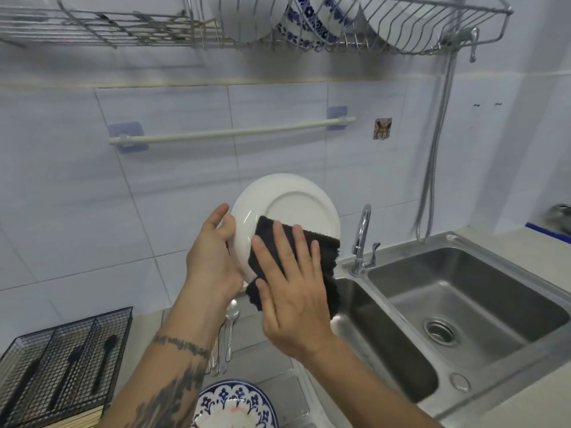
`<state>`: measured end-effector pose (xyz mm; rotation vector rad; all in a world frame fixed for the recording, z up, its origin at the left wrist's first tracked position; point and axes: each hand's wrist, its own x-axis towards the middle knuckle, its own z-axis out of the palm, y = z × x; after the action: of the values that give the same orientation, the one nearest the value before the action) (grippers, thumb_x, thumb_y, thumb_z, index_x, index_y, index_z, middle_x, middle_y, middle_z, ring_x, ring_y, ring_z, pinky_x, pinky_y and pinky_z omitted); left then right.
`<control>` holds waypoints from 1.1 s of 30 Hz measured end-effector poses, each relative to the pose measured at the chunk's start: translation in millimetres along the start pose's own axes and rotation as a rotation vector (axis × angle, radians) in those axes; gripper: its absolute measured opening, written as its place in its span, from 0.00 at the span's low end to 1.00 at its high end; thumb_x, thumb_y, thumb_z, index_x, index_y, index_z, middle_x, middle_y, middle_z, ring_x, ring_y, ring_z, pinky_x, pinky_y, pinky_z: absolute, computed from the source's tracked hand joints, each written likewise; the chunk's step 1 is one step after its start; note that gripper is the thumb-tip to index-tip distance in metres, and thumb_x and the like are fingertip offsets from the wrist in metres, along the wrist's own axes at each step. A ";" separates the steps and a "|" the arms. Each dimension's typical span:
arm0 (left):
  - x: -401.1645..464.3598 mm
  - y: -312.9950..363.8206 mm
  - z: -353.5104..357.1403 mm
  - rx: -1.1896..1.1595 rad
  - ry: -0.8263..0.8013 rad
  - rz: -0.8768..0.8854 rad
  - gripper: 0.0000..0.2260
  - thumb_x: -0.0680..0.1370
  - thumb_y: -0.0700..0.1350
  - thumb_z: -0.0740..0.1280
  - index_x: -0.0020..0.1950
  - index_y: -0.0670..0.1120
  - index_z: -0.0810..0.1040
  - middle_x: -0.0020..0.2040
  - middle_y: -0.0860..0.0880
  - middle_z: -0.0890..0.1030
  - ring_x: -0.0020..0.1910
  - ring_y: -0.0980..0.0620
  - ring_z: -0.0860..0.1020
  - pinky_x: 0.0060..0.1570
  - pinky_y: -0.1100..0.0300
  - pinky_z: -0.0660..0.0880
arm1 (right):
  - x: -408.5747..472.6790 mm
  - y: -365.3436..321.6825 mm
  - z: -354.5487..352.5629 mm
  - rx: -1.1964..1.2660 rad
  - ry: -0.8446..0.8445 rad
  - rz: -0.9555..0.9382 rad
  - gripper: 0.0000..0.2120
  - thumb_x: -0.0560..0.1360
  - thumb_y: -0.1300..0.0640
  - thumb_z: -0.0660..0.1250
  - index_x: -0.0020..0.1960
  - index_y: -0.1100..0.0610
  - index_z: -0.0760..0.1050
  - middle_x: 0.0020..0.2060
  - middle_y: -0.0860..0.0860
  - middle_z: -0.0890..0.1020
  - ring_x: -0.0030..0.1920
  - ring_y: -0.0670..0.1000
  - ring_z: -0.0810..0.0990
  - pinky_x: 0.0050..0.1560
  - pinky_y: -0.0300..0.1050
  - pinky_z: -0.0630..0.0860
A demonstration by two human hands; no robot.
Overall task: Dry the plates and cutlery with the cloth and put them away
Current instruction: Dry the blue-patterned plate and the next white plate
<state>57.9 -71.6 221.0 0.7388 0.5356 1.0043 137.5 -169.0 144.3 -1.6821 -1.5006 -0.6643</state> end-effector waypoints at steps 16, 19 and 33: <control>-8.3 14.1 -10.9 0.069 0.022 0.040 0.14 0.82 0.40 0.64 0.63 0.54 0.81 0.58 0.47 0.85 0.50 0.48 0.86 0.42 0.53 0.83 | 108.3 14.3 -30.0 -0.048 -0.108 0.039 0.26 0.80 0.46 0.47 0.72 0.51 0.70 0.74 0.51 0.67 0.78 0.56 0.54 0.76 0.62 0.46; -4.9 12.9 -18.5 0.129 0.037 0.069 0.13 0.82 0.42 0.66 0.61 0.56 0.82 0.52 0.51 0.87 0.46 0.49 0.86 0.42 0.52 0.82 | 104.7 18.3 -29.2 -0.078 -0.046 0.158 0.21 0.79 0.44 0.51 0.67 0.43 0.73 0.68 0.53 0.68 0.71 0.56 0.60 0.70 0.60 0.56; -2.6 5.9 -21.7 0.212 0.037 0.078 0.14 0.81 0.40 0.66 0.59 0.58 0.82 0.52 0.47 0.87 0.47 0.48 0.86 0.45 0.50 0.82 | 74.3 9.4 -13.5 0.029 -0.095 0.004 0.25 0.78 0.46 0.54 0.74 0.48 0.67 0.74 0.51 0.67 0.74 0.54 0.61 0.74 0.54 0.54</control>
<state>38.3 -65.4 211.7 0.9371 0.6561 1.0452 160.8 -137.2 209.3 -1.7155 -1.5648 -0.5652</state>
